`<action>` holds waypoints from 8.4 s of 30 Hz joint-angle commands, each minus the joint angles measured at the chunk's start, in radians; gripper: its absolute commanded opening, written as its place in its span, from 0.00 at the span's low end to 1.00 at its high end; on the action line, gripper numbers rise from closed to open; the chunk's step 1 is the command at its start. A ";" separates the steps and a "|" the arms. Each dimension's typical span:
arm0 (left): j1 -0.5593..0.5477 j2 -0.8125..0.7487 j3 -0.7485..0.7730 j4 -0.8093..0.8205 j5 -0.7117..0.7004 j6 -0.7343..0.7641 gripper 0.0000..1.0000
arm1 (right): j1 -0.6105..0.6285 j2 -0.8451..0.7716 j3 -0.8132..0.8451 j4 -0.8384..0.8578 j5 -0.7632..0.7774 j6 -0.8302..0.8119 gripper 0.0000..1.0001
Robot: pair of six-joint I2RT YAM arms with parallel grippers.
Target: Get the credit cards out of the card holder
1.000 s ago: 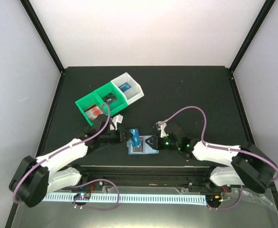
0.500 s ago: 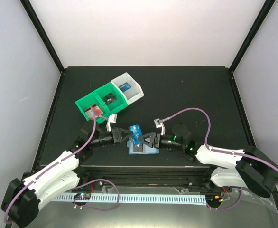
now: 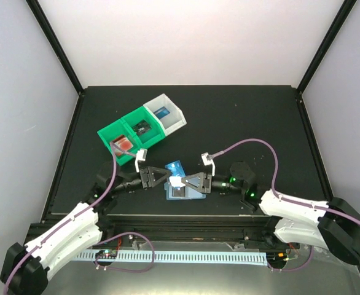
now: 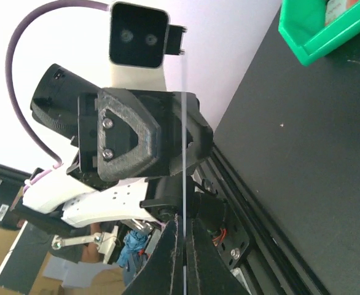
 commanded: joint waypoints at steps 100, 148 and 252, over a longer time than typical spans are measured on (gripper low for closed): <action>0.041 0.237 0.505 -0.564 -0.550 0.409 0.02 | -0.002 -0.435 0.184 -0.849 0.141 -0.492 1.00; 0.170 1.292 1.187 -0.400 -0.937 0.094 0.01 | -0.004 -0.400 0.256 -0.921 0.140 -0.481 1.00; 0.161 0.266 0.250 -0.502 0.008 0.605 0.83 | -0.005 -0.165 0.075 -0.684 0.294 -0.257 0.28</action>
